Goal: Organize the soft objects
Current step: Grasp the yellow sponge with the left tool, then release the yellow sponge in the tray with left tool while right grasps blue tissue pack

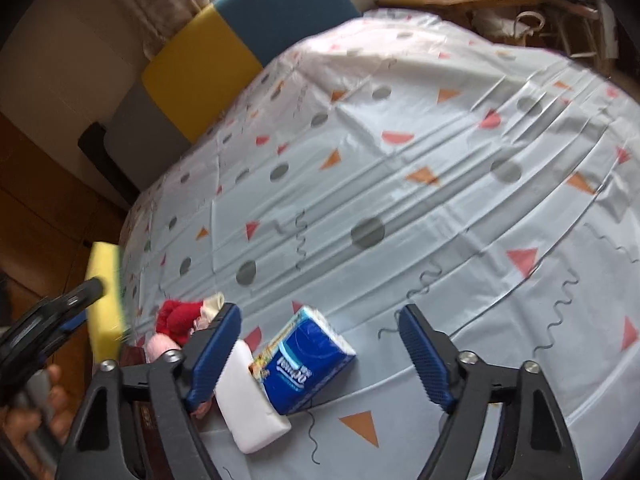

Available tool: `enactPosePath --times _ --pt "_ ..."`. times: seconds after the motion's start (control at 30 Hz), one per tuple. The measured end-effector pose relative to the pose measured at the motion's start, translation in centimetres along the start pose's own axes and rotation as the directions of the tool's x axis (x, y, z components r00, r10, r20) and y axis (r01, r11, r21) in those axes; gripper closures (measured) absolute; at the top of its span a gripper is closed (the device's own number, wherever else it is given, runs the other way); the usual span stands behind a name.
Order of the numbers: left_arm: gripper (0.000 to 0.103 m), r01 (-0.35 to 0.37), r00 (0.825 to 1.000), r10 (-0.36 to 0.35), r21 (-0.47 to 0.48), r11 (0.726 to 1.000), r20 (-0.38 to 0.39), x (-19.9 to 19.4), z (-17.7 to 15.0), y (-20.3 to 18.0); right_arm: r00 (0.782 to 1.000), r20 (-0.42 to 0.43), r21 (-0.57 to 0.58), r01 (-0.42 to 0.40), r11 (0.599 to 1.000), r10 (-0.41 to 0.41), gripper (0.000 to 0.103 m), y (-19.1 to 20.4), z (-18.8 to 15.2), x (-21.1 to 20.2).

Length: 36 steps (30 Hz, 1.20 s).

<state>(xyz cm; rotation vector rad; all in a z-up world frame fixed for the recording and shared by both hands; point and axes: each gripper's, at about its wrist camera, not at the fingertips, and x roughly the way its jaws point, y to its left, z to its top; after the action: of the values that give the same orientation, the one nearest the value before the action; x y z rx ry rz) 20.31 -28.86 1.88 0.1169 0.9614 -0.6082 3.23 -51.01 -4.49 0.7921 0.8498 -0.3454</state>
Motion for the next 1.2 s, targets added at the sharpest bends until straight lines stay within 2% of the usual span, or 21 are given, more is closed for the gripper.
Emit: enactPosePath --times 0.07,0.2,0.37,0.57,0.73,0.83,0.9,1.03,1.13,1.2 --pt "0.040 0.003 1.000 -0.003 0.007 1.000 0.010 -1.4 -1.0 0.2 0.998 -0.056 -0.019 -0.012 1.000 0.011 0.025 0.3 -0.4 1.1" --pt "0.040 -0.002 0.999 0.000 0.024 1.000 0.048 -4.6 -3.2 0.6 0.981 -0.182 -0.025 -0.074 0.997 0.068 0.025 1.1 -1.5 3.0" --pt "0.039 0.003 0.997 -0.003 0.004 1.000 0.071 -7.7 -5.8 2.5 0.970 -0.233 -0.027 -0.079 0.997 0.070 0.025 1.3 -2.6 4.4" --pt "0.039 0.013 0.998 -0.008 -0.073 0.997 0.064 -10.1 -9.1 6.1 0.983 -0.183 -0.073 -0.039 0.997 0.025 0.025 2.3 -2.3 6.3" --pt "0.039 -0.023 0.996 0.035 -0.140 0.990 0.084 -12.7 -12.0 9.7 0.990 -0.139 -0.152 -0.001 0.988 -0.021 0.025 3.4 -2.3 6.9" --pt "0.039 -0.059 0.992 0.077 -0.182 0.982 0.098 -14.2 -13.6 12.0 0.991 -0.113 -0.207 0.053 0.977 -0.077 0.033 3.9 -2.4 7.1" --pt "0.039 -0.094 0.987 0.120 -0.215 0.972 0.108 -15.4 -14.8 13.8 0.987 -0.093 -0.266 0.105 0.958 -0.134 0.041 4.4 -2.6 7.1" --pt "0.039 -0.174 0.972 0.209 -0.266 0.948 0.107 -17.0 -17.0 17.1 0.974 -0.043 -0.388 0.190 0.902 -0.223 0.043 5.4 -3.3 6.9" --pt "0.039 -0.240 0.960 0.273 -0.304 0.922 0.070 -17.3 -19.2 19.5 0.965 -0.057 -0.424 0.210 0.881 -0.257 0.043 5.1 -3.6 7.3" --pt "0.039 -0.262 0.958 0.285 -0.331 0.907 0.024 -16.8 -20.8 21.1 0.953 -0.026 -0.484 0.253 0.838 -0.303 0.046 5.6 -4.2 7.6"
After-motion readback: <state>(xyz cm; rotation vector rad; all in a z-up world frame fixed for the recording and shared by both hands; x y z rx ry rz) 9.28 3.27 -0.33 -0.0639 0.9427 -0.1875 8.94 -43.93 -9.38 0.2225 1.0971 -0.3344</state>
